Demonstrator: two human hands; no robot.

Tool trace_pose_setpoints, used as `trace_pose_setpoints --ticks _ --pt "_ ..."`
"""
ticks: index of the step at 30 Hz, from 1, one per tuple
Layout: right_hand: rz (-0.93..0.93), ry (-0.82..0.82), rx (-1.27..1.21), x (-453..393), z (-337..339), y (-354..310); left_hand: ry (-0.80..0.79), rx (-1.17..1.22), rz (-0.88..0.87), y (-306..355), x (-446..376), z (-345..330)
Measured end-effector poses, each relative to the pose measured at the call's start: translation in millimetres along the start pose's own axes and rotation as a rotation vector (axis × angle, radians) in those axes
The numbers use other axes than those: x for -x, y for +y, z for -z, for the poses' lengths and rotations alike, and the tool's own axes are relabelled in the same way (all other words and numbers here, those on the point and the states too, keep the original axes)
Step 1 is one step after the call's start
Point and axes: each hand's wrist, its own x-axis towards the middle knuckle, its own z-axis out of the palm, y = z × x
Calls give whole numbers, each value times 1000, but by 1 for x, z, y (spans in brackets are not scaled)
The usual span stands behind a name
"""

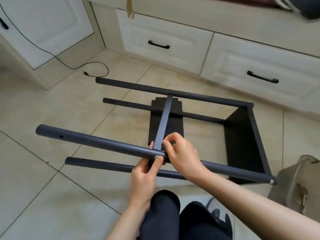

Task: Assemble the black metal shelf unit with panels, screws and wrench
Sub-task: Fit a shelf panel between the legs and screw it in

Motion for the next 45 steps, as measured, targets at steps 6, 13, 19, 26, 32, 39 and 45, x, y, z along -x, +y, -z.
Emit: trace_pose_setpoints --ticks 6,13,19,26,32,39,45 --pt "-11 -34 38 -2 -6 7 0 23 53 -10 -2 -2" --pt "-74 -92 -34 1 -17 13 2 72 133 -27 3 9" --pt "-144 -184 -110 -1 -25 23 -8 42 171 -45 8 21" --pt "-267 -198 -161 -39 -20 34 -16 42 174 -48 5 24" --pt "-301 -127 -155 -71 -26 30 0 39 214 -47 5 25" --pt "-314 -55 -200 -97 -27 26 -6 -25 264 -48 2 28" --pt "-166 -91 -62 -105 -32 18 -35 -34 271 -48 1 33"
